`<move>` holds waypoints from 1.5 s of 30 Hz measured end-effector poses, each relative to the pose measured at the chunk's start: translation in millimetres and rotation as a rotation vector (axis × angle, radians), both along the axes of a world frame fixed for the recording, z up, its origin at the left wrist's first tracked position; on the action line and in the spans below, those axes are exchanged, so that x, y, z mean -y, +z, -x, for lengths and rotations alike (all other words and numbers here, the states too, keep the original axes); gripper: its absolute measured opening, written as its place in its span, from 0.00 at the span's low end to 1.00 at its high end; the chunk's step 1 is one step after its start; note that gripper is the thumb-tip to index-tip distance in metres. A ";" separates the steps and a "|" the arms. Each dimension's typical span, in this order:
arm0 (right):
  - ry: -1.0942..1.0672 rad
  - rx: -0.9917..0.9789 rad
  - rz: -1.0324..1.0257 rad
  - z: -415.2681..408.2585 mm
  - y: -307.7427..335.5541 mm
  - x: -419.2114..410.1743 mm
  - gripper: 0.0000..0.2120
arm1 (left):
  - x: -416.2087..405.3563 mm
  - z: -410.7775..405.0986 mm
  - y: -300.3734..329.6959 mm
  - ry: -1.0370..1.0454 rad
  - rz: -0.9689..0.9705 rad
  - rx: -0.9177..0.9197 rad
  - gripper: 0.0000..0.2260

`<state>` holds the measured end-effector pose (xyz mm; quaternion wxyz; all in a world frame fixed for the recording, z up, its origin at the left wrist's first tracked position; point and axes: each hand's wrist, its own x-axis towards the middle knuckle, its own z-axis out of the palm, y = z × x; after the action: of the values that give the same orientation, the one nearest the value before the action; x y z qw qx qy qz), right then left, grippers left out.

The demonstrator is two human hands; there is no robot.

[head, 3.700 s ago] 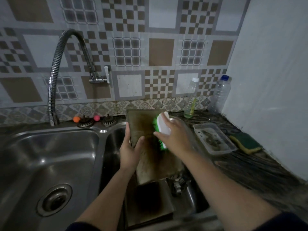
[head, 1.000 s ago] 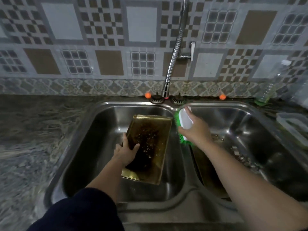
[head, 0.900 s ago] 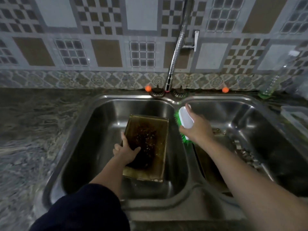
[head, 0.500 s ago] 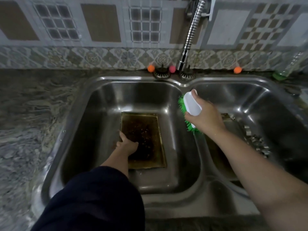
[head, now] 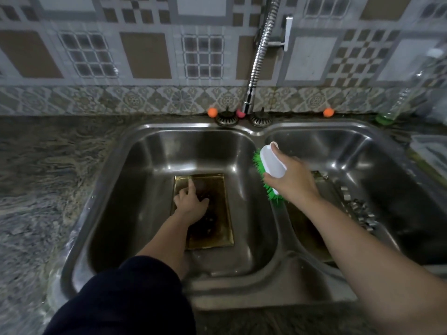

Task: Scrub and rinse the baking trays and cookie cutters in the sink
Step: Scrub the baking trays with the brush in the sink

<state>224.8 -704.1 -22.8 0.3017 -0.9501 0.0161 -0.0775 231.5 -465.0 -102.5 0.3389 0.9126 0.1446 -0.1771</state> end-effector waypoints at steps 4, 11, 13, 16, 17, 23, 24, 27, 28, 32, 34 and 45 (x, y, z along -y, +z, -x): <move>-0.059 0.012 -0.041 14.6 4.0 25.8 0.36 | 42.0 -7.3 26.7 -0.122 0.004 0.146 0.30; -0.144 0.041 -0.031 37.3 7.2 101.8 0.36 | 159.0 1.3 72.9 -0.060 0.250 0.551 0.20; -0.157 0.032 -0.021 40.1 8.7 125.2 0.36 | 191.4 6.4 76.1 -0.048 0.361 0.553 0.19; -0.161 0.033 -0.038 40.5 6.8 160.9 0.35 | 234.1 14.6 73.7 -0.060 0.374 0.425 0.18; -0.148 0.029 -0.059 40.6 6.2 172.5 0.35 | 245.0 16.6 69.4 -0.072 0.338 0.361 0.17; -0.010 0.028 -0.120 35.9 5.0 234.2 0.34 | 279.5 27.2 18.8 -0.142 0.175 -0.064 0.18; 0.005 0.036 -0.136 32.9 4.0 243.0 0.35 | 282.4 24.8 4.2 -0.121 0.120 -0.113 0.19; 0.043 0.033 -0.145 21.9 1.6 266.4 0.35 | 297.1 21.5 -16.4 -0.073 0.002 -0.168 0.19; 0.054 0.031 -0.135 18.2 1.0 273.4 0.34 | 303.0 23.1 -15.1 -0.071 -0.010 -0.180 0.18; 0.048 0.055 -0.158 4.8 -0.1 294.3 0.34 | 318.0 27.2 -20.1 -0.116 -0.049 -0.245 0.17; 0.056 0.072 -0.138 0.3 -2.8 300.9 0.35 | 315.0 14.4 -49.0 -0.031 -0.066 -0.270 0.22; 0.116 0.028 -0.195 -3.8 -26.5 295.0 0.35 | 321.0 20.3 -26.1 0.011 -0.033 -0.218 0.21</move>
<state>228.6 -999.2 -49.3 0.3967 -0.9145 -0.0355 -0.0712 211.1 -786.0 -128.6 0.3071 0.8925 0.1885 -0.2713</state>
